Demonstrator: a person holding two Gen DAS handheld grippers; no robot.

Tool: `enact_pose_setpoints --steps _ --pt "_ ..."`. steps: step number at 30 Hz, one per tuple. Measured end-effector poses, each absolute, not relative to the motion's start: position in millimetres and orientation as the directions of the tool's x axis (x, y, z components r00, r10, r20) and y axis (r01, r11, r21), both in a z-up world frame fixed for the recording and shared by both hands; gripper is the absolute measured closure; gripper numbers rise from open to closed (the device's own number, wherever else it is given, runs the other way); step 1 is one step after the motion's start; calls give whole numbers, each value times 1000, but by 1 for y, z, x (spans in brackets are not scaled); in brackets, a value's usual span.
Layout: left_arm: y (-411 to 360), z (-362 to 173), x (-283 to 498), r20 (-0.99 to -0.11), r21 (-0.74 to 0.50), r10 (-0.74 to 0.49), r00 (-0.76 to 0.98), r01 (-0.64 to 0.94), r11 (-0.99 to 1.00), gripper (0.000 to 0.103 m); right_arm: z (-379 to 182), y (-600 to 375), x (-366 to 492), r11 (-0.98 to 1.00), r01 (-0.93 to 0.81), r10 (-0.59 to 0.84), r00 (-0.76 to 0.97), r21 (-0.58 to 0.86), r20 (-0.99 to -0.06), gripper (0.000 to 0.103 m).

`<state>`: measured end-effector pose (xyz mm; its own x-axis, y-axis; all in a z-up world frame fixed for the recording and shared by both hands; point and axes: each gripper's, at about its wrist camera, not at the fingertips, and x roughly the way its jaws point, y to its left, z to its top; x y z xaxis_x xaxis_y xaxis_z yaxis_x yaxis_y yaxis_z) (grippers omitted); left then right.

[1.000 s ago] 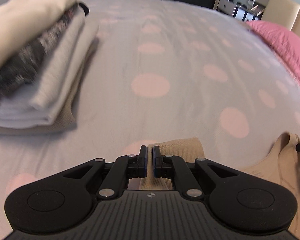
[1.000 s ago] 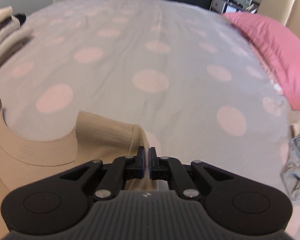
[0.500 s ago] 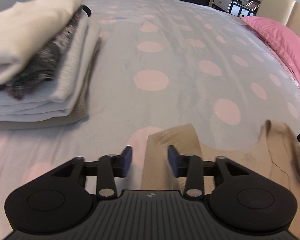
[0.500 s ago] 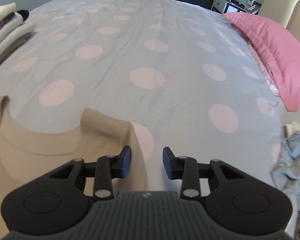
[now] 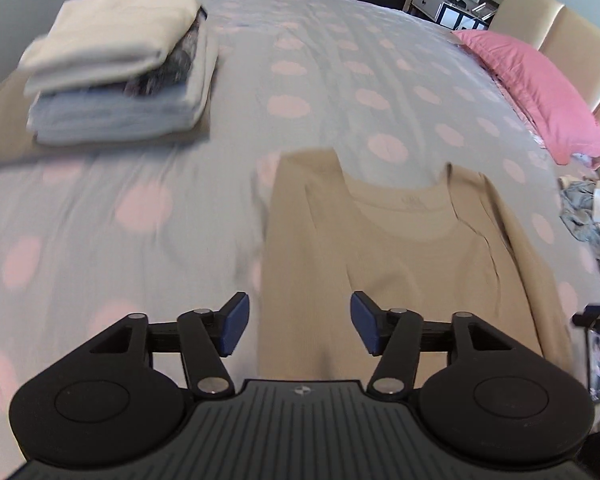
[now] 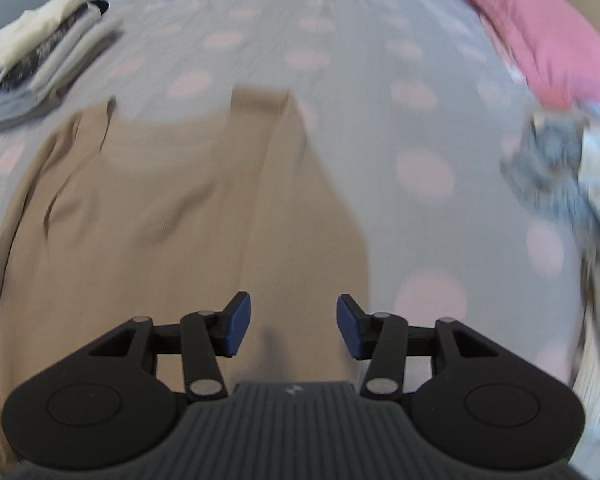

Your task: Fold clothes

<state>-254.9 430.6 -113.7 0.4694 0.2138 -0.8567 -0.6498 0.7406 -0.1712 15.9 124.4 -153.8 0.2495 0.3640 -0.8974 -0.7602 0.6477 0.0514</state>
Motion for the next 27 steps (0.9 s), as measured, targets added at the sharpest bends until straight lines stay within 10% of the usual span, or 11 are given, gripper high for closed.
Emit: enact_pose_setpoints --steps 18,25,27 --pt "389 -187 -323 -941 -187 79 328 -703 686 47 -204 86 -58 645 -762 280 162 61 -946 44" --pt "383 -195 -319 -954 -136 96 282 -699 702 57 -200 73 -55 678 -732 280 182 60 -943 100" --pt "383 -195 -319 -954 -136 98 282 -702 700 57 -192 68 -50 696 -715 289 201 62 -936 100"
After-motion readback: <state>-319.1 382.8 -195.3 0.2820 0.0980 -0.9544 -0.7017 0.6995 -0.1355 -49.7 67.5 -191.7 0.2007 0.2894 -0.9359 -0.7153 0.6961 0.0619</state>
